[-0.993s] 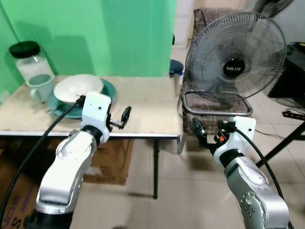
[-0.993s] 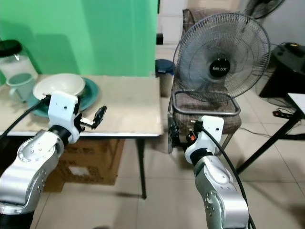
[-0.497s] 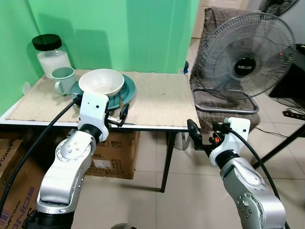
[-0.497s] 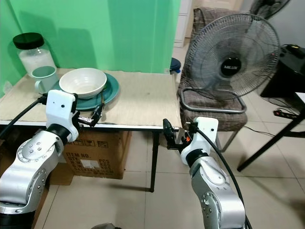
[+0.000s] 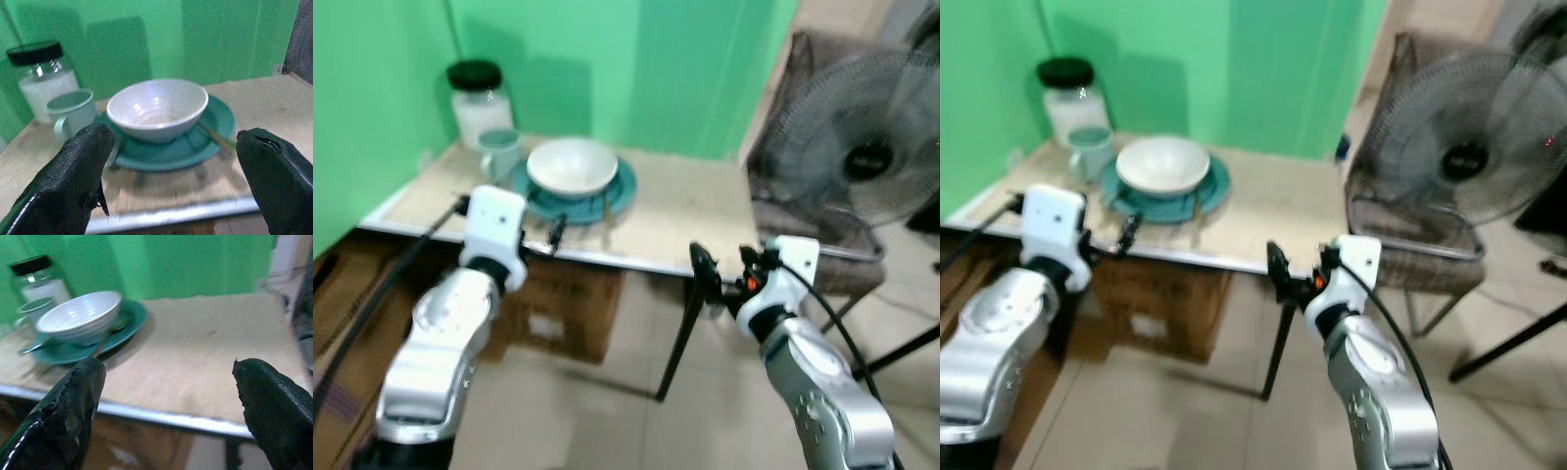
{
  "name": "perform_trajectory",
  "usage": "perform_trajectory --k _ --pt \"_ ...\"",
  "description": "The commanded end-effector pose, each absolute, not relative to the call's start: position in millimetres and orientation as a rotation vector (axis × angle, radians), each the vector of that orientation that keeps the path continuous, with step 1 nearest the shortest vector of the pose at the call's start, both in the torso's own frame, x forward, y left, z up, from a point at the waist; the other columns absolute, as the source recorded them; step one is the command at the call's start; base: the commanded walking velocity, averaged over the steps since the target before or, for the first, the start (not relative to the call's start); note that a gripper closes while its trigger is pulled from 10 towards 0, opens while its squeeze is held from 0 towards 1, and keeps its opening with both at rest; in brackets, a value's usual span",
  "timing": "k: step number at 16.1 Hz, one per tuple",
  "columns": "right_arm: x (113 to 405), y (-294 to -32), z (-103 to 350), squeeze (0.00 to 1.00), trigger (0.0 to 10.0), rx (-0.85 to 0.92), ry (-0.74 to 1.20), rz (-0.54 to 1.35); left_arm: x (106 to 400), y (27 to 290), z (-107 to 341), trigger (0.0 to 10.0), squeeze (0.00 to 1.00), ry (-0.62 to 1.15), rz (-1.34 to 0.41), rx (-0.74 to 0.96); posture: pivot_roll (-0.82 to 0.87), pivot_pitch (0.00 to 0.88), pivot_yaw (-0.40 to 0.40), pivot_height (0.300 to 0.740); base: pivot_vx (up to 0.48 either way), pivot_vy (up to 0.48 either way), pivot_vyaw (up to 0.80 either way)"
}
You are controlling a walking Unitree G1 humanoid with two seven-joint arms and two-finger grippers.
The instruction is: Setting the table
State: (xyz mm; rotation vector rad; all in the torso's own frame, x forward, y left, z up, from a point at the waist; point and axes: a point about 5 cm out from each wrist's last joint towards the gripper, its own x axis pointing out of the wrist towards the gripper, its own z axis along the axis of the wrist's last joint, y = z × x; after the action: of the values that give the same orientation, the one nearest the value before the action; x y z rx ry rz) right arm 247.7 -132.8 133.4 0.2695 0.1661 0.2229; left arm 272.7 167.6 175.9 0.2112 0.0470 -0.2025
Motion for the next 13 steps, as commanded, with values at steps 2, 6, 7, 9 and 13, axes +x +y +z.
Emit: perform_trajectory --k 2,6,7,9,13 --pt "248 -141 133 0.0 10.0 0.248 0.172 0.205 273 158 178 10.0 0.0 0.037 -0.239 0.205 0.11 0.0 -0.03 0.74 0.287 0.0 0.0" --pt "252 -138 132 0.0 10.0 0.228 0.183 0.239 271 158 179 10.0 0.0 0.037 -0.244 0.215 0.12 0.0 -0.039 0.74 0.288 0.0 0.6" --pt "252 -138 132 0.0 10.0 0.229 0.182 0.241 271 158 179 10.0 0.0 0.037 -0.244 0.216 0.13 0.0 -0.037 0.74 0.289 0.0 0.8" --pt "255 -139 133 0.0 10.0 0.237 0.175 0.237 271 158 181 10.0 0.0 0.034 -0.25 0.222 0.13 0.0 -0.036 0.74 0.291 0.0 0.8" --pt "258 -142 135 0.0 10.0 0.231 0.16 0.228 273 158 182 10.0 0.0 0.033 -0.267 0.226 0.13 0.0 -0.033 0.74 0.289 0.0 0.8"
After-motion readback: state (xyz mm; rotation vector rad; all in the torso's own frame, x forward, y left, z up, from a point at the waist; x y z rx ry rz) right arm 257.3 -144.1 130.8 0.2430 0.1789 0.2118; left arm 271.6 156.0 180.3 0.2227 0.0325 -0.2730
